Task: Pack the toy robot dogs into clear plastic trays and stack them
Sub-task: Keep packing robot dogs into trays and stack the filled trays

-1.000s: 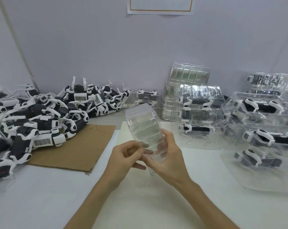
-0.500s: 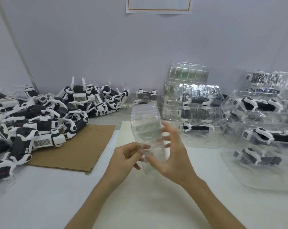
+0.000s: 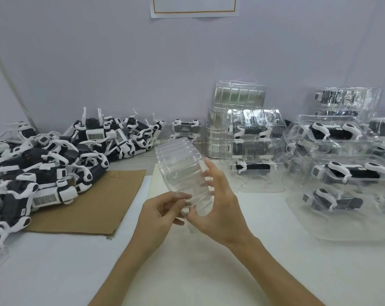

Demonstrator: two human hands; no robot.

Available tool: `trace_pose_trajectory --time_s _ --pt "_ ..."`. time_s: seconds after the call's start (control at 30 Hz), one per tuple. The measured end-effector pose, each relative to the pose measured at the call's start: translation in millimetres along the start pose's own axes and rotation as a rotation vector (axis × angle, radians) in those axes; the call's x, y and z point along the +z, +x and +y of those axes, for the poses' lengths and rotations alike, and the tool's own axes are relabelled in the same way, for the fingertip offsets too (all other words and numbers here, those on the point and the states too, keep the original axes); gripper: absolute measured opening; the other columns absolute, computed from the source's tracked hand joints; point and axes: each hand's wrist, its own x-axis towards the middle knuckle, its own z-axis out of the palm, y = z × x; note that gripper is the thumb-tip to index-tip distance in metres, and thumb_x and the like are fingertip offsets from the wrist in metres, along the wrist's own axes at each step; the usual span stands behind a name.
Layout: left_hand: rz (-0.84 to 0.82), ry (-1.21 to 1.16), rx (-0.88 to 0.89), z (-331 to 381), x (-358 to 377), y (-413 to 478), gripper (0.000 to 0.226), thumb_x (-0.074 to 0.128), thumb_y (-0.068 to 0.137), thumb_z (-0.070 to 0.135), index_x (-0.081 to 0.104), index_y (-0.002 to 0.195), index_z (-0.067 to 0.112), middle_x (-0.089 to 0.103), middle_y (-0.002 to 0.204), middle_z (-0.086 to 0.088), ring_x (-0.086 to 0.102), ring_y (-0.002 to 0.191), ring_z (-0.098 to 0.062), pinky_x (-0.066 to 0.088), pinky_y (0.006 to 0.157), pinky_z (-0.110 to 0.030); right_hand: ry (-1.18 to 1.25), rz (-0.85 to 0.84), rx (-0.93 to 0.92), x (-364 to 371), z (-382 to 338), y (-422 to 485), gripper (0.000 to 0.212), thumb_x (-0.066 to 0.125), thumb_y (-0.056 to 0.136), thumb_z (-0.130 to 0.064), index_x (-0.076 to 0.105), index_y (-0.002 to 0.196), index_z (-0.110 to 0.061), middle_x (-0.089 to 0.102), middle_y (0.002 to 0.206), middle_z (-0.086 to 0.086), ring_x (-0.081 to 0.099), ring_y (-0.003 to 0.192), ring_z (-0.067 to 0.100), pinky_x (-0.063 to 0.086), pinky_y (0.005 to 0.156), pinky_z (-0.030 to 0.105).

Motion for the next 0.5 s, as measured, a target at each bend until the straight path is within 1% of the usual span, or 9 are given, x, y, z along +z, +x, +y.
trace_pose_trajectory --time_s 0.07,0.1,0.2,0.27,0.33,0.37,0.43,0.5 --pt "0.038 0.027 0.019 -2 -3 1 0.036 0.058 0.096 -0.002 0.079 0.090 0.026 0.077 0.086 -0.004 0.074 0.074 -0.024 0.059 0.059 -0.028 -0.009 0.056 -0.011 -2 2 3 0.098 0.076 0.070 -0.030 0.024 0.153 -0.026 0.048 0.122 -0.011 0.056 0.105 0.005 0.050 0.081 0.016" --pt "0.054 0.046 0.029 -3 -6 2 0.033 0.057 0.096 -0.003 0.077 0.091 0.022 0.076 0.084 -0.005 0.074 0.073 -0.023 0.058 0.058 -0.028 -0.014 0.087 -0.009 -6 4 5 0.097 0.076 0.069 -0.028 0.026 0.153 -0.026 0.048 0.121 -0.010 0.057 0.103 0.006 0.050 0.080 0.016" --pt "0.153 0.056 0.031 -7 -19 7 0.019 0.054 0.098 -0.003 0.068 0.091 0.009 0.076 0.081 -0.007 0.073 0.067 -0.019 0.057 0.055 -0.027 -0.020 0.231 0.033 -27 19 15 0.101 0.082 0.067 -0.016 0.027 0.151 -0.030 0.051 0.118 -0.005 0.057 0.096 0.009 0.052 0.075 0.022" --pt "0.244 -0.002 -0.001 -9 -30 12 0.018 0.050 0.099 -0.003 0.064 0.093 0.006 0.075 0.079 -0.006 0.070 0.063 -0.017 0.057 0.054 -0.026 -0.003 0.333 0.086 -44 30 20 0.103 0.083 0.068 -0.012 0.025 0.151 -0.033 0.053 0.117 -0.004 0.058 0.095 0.008 0.054 0.075 0.026" --pt "0.305 -0.097 -0.065 -10 -36 14 0.018 0.047 0.102 0.000 0.063 0.096 0.007 0.074 0.078 -0.006 0.069 0.064 -0.018 0.057 0.053 -0.026 -0.003 0.405 0.111 -55 35 22 0.101 0.081 0.068 -0.018 0.025 0.152 -0.034 0.053 0.120 -0.006 0.058 0.098 0.006 0.053 0.079 0.022" --pt "0.332 -0.167 -0.105 -11 -37 14 0.018 0.045 0.102 0.001 0.062 0.097 0.008 0.073 0.078 -0.005 0.070 0.066 -0.018 0.057 0.054 -0.026 -0.013 0.416 0.106 -57 35 22 0.101 0.079 0.068 -0.021 0.025 0.152 -0.033 0.052 0.122 -0.008 0.058 0.099 0.005 0.052 0.081 0.019" --pt "0.401 -0.322 -0.195 -14 -37 16 0.018 0.045 0.104 0.005 0.062 0.098 0.007 0.073 0.082 -0.007 0.073 0.069 -0.019 0.058 0.055 -0.025 -0.030 0.391 0.063 -56 32 22 0.101 0.079 0.069 -0.020 0.025 0.153 -0.029 0.049 0.121 -0.012 0.056 0.101 0.003 0.048 0.082 0.013" --pt "0.450 -0.417 -0.288 -17 -38 18 0.018 0.044 0.104 0.008 0.061 0.100 0.002 0.073 0.087 -0.011 0.074 0.070 -0.018 0.059 0.056 -0.025 -0.055 0.342 0.006 -50 25 22 0.101 0.079 0.069 -0.017 0.025 0.154 -0.025 0.048 0.121 -0.008 0.054 0.101 0.003 0.044 0.082 0.009"
